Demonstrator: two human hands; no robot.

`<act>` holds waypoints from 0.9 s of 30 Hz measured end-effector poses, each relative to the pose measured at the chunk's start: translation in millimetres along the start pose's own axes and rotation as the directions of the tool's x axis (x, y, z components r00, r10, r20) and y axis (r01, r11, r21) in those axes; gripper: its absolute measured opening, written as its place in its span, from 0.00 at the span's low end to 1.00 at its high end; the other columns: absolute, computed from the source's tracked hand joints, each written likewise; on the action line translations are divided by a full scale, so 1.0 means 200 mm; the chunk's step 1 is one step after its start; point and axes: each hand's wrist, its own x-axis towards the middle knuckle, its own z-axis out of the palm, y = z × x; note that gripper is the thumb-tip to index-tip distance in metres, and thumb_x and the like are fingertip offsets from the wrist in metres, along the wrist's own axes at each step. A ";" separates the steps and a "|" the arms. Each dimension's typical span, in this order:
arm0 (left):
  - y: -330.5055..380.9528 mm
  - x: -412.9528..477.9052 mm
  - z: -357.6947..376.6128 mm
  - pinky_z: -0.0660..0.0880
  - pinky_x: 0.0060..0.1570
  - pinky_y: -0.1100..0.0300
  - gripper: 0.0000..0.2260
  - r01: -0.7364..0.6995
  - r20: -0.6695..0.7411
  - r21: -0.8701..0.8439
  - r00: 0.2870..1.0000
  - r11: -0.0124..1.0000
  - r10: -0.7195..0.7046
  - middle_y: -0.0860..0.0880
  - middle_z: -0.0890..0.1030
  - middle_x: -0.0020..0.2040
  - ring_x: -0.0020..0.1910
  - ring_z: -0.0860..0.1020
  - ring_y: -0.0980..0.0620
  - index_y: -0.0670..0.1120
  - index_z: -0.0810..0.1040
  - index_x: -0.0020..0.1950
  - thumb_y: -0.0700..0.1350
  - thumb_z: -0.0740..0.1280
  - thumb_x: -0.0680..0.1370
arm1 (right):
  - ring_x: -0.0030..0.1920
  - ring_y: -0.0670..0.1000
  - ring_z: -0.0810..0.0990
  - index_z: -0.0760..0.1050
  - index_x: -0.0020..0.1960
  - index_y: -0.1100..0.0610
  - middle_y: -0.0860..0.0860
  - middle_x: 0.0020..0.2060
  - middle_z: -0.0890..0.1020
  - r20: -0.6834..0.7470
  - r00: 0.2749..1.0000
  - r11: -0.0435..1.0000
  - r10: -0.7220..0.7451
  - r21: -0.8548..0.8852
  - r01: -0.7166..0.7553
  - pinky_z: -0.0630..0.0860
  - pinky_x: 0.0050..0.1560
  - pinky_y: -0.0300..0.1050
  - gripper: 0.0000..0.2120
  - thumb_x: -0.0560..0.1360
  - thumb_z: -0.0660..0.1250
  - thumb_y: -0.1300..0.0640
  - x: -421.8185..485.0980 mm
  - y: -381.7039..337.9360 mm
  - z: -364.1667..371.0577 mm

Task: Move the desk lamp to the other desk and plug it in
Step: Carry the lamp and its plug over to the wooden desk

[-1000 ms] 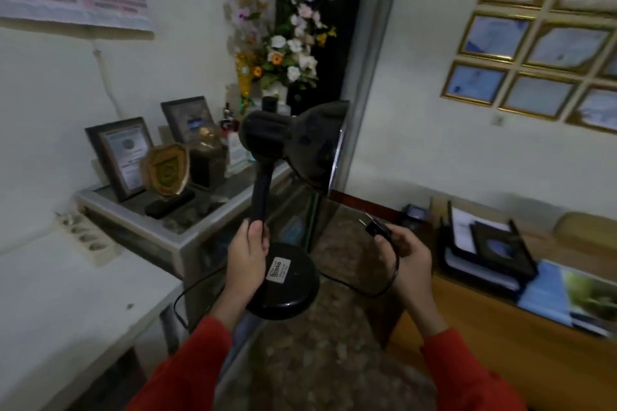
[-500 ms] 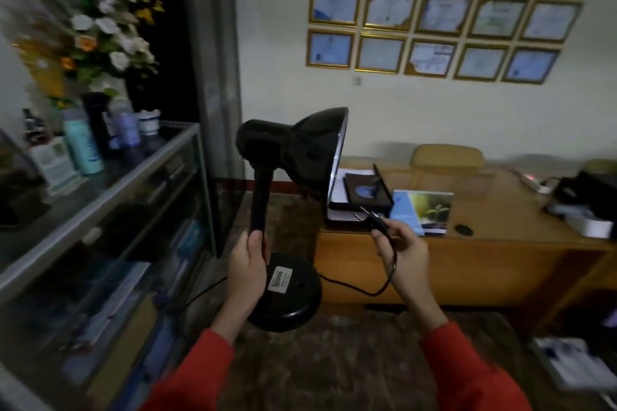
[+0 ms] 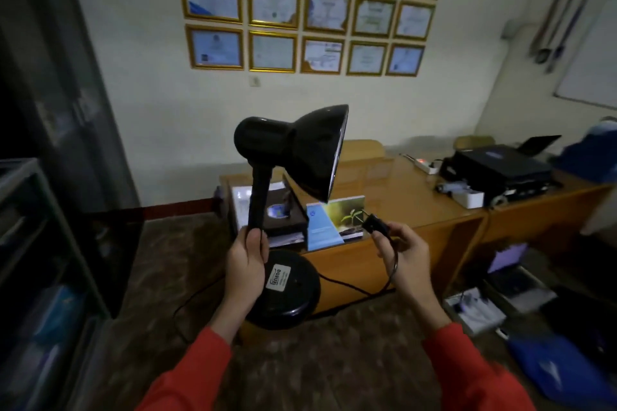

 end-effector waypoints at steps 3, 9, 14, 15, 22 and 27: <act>-0.02 0.12 0.17 0.68 0.29 0.73 0.15 0.004 0.048 -0.032 0.999 0.999 -0.002 0.51 0.70 0.28 0.25 0.71 0.61 0.50 0.70 0.37 0.51 0.52 0.81 | 0.36 0.53 0.79 0.79 0.48 0.54 0.54 0.39 0.82 -0.037 0.999 1.000 0.013 -0.016 -0.013 0.76 0.38 0.50 0.06 0.74 0.70 0.63 0.13 0.06 -0.07; -0.12 0.30 0.59 0.68 0.31 0.71 0.17 -0.001 0.121 -0.080 0.993 0.997 0.011 0.49 0.69 0.29 0.26 0.69 0.60 0.49 0.70 0.37 0.58 0.51 0.76 | 0.36 0.42 0.82 0.79 0.52 0.57 0.42 0.38 0.85 -0.085 0.996 0.997 0.030 -0.068 -0.036 0.79 0.37 0.39 0.07 0.75 0.69 0.61 0.43 0.26 -0.27; -0.19 0.44 1.03 0.68 0.33 0.72 0.18 0.007 0.158 -0.096 0.987 0.995 0.008 0.49 0.69 0.29 0.27 0.70 0.59 0.48 0.70 0.37 0.58 0.51 0.76 | 0.44 0.57 0.81 0.79 0.53 0.54 0.53 0.46 0.83 -0.119 0.992 0.991 0.051 -0.117 -0.065 0.79 0.44 0.63 0.07 0.75 0.69 0.57 0.70 0.49 -0.50; -0.20 0.47 1.11 0.68 0.32 0.72 0.18 0.006 0.156 -0.092 0.988 0.996 0.008 0.49 0.69 0.29 0.27 0.70 0.59 0.47 0.70 0.37 0.59 0.51 0.76 | 0.43 0.58 0.81 0.79 0.53 0.54 0.53 0.45 0.83 -0.127 0.990 0.990 0.054 -0.126 -0.070 0.79 0.43 0.64 0.07 0.75 0.70 0.57 0.76 0.54 -0.55; -0.27 0.63 1.67 0.68 0.30 0.74 0.17 -0.012 0.157 -0.030 0.987 0.999 0.017 0.50 0.71 0.29 0.27 0.72 0.62 0.50 0.69 0.35 0.45 0.52 0.82 | 0.43 0.56 0.81 0.79 0.53 0.56 0.53 0.43 0.83 -0.123 0.991 0.980 0.052 -0.187 -0.075 0.78 0.43 0.59 0.07 0.75 0.70 0.58 1.15 0.78 -0.85; -0.33 0.71 1.99 0.68 0.31 0.71 0.17 -0.034 0.182 -0.033 0.982 0.999 0.040 0.51 0.70 0.29 0.28 0.72 0.59 0.50 0.69 0.36 0.54 0.51 0.81 | 0.44 0.56 0.81 0.79 0.53 0.59 0.56 0.44 0.83 -0.110 0.992 0.974 0.062 -0.210 -0.085 0.77 0.44 0.55 0.08 0.75 0.70 0.59 1.38 0.97 -1.00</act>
